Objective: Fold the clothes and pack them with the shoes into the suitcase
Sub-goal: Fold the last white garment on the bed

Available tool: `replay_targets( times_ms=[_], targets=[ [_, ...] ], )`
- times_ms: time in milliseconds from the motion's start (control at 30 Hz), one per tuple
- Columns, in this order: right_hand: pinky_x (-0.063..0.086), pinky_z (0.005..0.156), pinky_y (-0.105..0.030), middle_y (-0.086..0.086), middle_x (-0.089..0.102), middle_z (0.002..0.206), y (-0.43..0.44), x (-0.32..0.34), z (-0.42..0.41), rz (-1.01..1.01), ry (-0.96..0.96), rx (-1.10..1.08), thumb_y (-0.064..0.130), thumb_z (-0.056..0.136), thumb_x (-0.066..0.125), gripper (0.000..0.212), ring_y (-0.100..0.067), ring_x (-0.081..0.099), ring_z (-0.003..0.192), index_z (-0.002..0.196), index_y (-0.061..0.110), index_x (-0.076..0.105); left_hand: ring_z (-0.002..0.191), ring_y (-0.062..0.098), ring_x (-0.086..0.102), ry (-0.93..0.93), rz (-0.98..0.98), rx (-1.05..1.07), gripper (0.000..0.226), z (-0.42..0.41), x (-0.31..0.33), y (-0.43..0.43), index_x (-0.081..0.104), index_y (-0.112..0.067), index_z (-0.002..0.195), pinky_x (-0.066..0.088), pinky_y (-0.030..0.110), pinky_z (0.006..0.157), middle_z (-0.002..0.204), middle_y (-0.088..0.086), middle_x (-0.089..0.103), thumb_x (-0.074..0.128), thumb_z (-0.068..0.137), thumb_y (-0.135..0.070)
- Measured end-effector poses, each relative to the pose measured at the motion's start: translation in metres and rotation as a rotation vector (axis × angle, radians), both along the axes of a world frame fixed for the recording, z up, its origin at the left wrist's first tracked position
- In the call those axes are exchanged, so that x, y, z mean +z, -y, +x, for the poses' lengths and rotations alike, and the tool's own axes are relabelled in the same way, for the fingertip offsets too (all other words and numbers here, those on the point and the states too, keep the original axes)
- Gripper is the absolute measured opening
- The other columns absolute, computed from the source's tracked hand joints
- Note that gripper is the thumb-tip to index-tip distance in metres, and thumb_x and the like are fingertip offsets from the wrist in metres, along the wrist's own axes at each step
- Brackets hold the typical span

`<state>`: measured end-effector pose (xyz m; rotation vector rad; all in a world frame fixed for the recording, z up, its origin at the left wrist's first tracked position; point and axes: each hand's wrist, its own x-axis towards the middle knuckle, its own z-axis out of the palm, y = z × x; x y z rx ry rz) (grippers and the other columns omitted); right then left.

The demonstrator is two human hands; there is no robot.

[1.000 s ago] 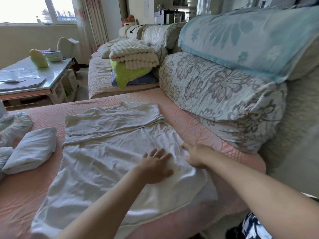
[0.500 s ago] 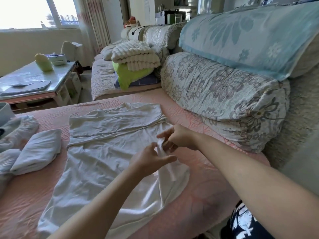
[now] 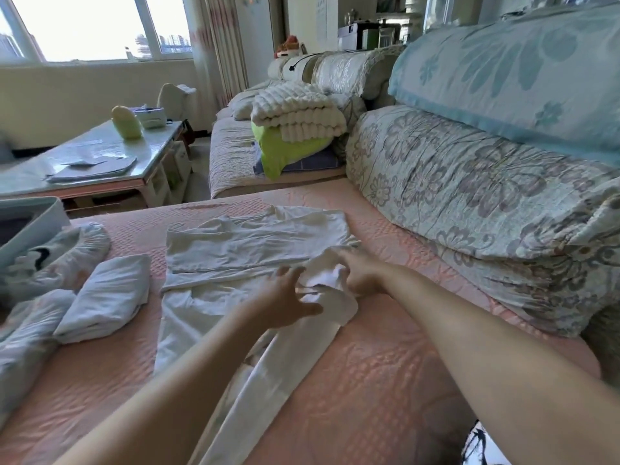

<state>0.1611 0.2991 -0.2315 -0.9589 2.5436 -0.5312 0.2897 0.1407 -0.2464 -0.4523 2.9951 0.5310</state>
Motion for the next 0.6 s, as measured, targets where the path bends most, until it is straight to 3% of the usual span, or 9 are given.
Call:
replay_targets(
  times_ms=[67,167,233,333,433,533,600],
  targets=[
    [0.013,0.121,-0.03,0.003,0.016,0.166,0.006,-0.005,-0.002,0.195,-0.126,0.095,0.015,0.097,0.057,0.072,-0.021,0.013,0.153,0.158,0.031,0.023,0.147,0.028,0.019,0.131,-0.079,-0.032,0.117,0.017,-0.011,0.002,0.011,-0.032,0.156,0.026,0.045,0.117,0.162,0.003,0.015,0.075,0.066,-0.07],
    [0.017,0.122,-0.034,0.007,0.022,0.164,0.02,-0.02,-0.008,0.228,-0.284,0.145,0.033,0.103,0.051,0.055,-0.022,0.018,0.151,0.153,0.043,0.031,0.146,0.029,0.021,0.146,-0.059,0.026,0.12,0.033,-0.02,0.004,0.002,-0.023,0.158,0.023,0.04,0.117,0.159,0.009,0.024,0.076,0.072,-0.061],
    [0.025,0.118,-0.034,0.008,0.033,0.156,0.027,-0.024,-0.009,0.231,-0.314,0.177,0.035,0.105,0.046,0.046,-0.023,0.029,0.145,0.148,0.045,0.038,0.141,0.029,0.034,0.03,-0.001,0.132,0.098,0.035,-0.019,0.005,0.014,-0.014,0.155,0.03,0.035,0.111,0.153,0.013,0.038,0.072,0.082,-0.044],
    [0.039,0.105,-0.028,0.001,0.048,0.142,0.032,-0.015,0.0,0.304,-0.292,0.219,0.02,0.096,0.059,0.041,-0.022,0.048,0.131,0.136,0.031,0.057,0.124,0.028,0.052,-0.072,0.017,0.208,0.058,0.034,-0.012,0.008,0.046,-0.015,0.137,0.043,0.031,0.095,0.135,0.01,0.057,0.065,0.087,-0.038],
    [0.049,0.096,-0.032,-0.001,0.065,0.116,0.03,-0.011,0.005,0.244,-0.353,0.16,0.018,0.088,0.055,0.022,-0.024,0.06,0.113,0.099,0.025,0.073,0.119,0.026,0.055,-0.049,0.031,0.174,0.048,0.04,-0.007,0.008,0.057,-0.018,0.129,0.044,0.029,0.092,0.128,0.006,0.061,0.062,0.089,-0.046],
    [0.047,0.069,-0.028,-0.001,0.06,0.081,0.021,-0.004,0.01,0.278,-0.298,0.055,0.019,0.081,0.053,0.014,-0.027,0.061,0.088,0.07,0.018,0.061,0.116,0.025,0.057,-0.093,0.054,0.131,0.04,0.05,-0.01,0.011,0.059,-0.024,0.13,0.042,0.026,0.088,0.127,0.006,0.063,0.06,0.09,-0.024],
    [0.038,0.062,-0.025,-0.001,0.054,0.077,0.014,-0.002,0.018,0.262,-0.307,0.013,0.022,0.083,0.055,0.019,-0.027,0.056,0.083,0.064,0.018,0.054,0.112,0.026,0.06,-0.161,0.015,0.104,0.036,0.057,-0.014,0.011,0.065,-0.023,0.122,0.044,0.028,0.085,0.119,0.005,0.067,0.053,0.09,-0.015]
  ],
)
